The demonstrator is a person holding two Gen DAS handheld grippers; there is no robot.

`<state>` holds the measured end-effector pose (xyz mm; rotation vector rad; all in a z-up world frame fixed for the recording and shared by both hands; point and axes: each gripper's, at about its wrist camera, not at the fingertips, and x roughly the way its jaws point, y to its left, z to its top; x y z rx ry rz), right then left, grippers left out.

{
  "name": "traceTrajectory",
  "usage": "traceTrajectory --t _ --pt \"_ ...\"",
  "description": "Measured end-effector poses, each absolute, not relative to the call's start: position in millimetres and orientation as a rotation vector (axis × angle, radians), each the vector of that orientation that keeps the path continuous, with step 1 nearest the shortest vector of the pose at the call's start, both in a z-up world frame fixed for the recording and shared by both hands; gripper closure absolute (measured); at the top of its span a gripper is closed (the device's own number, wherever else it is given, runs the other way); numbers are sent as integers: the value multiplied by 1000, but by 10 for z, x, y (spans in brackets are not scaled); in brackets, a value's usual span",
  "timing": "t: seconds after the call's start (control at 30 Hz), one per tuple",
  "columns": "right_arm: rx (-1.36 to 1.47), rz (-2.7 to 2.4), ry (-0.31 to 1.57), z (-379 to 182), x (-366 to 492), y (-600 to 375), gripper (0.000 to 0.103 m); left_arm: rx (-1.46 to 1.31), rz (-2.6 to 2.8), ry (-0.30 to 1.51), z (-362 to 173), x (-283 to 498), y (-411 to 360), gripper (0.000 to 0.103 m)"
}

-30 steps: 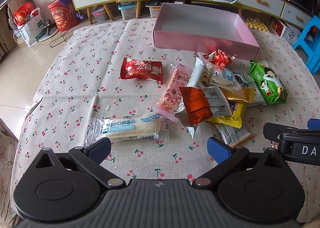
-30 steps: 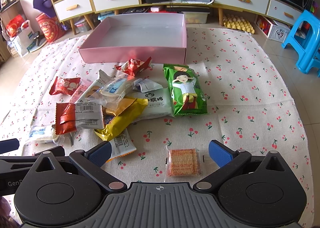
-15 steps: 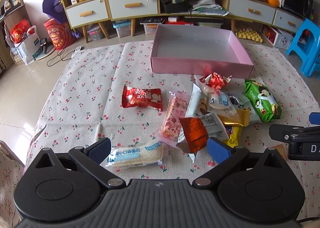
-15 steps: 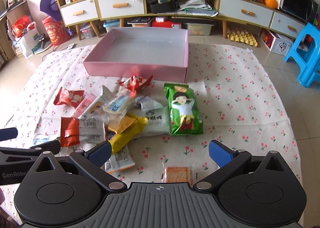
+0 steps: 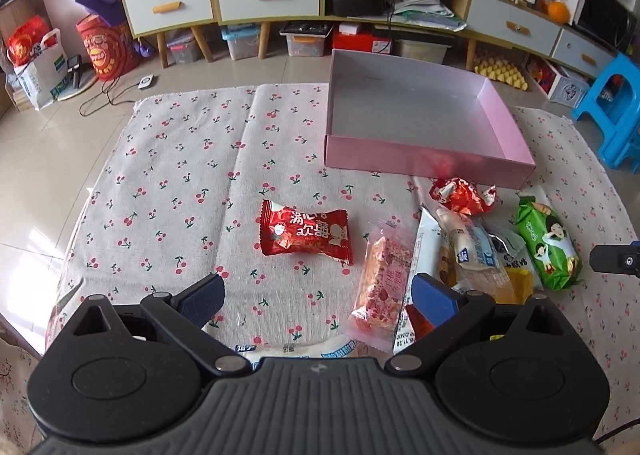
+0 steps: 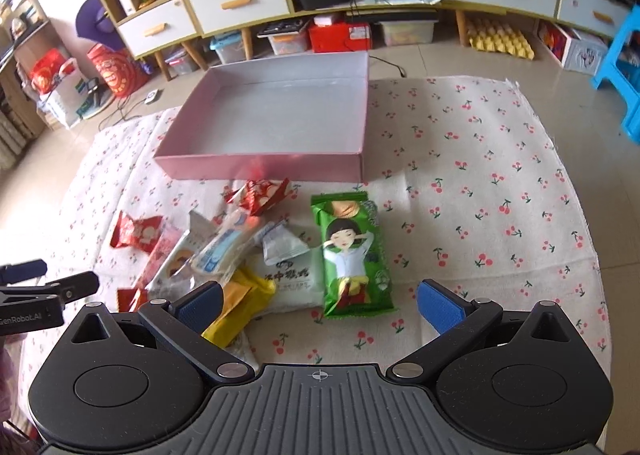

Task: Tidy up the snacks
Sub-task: 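Grasp the red candy packet with left tool while right tool grasps green snack bag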

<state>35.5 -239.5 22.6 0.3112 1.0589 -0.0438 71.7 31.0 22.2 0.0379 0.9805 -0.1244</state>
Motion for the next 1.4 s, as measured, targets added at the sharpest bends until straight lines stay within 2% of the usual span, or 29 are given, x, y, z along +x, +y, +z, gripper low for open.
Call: traceTrajectory --t 0.2,0.4,0.57,0.77,1.0,1.17,1.23,1.3,1.4 --pt "476 -58 1084 -100 505 -2696 0 -48 -135 1008 26 989 436 10" --pt "512 -71 1112 -221 660 -2758 1 -269 -88 1092 -139 1236 622 14" --pt "537 -78 1133 -338 754 -2773 2 -346 -29 1109 -253 1370 603 22" --pt "547 -95 1157 -431 799 -2760 11 -404 12 1055 -295 1413 574 23" --pt "565 -119 1170 -490 761 -2802 32 -457 63 1009 -332 1430 635 26" --pt "586 -107 1168 -484 742 -2791 44 -380 110 1014 -318 1405 551 41" --pt "579 -104 1167 -477 741 -2769 48 -353 125 1020 -310 1393 530 43" --pt "569 -103 1166 -468 738 -2751 49 -344 131 1021 -303 1397 523 45" --pt "565 -104 1160 -459 736 -2739 52 -338 137 1016 -284 1384 531 57"
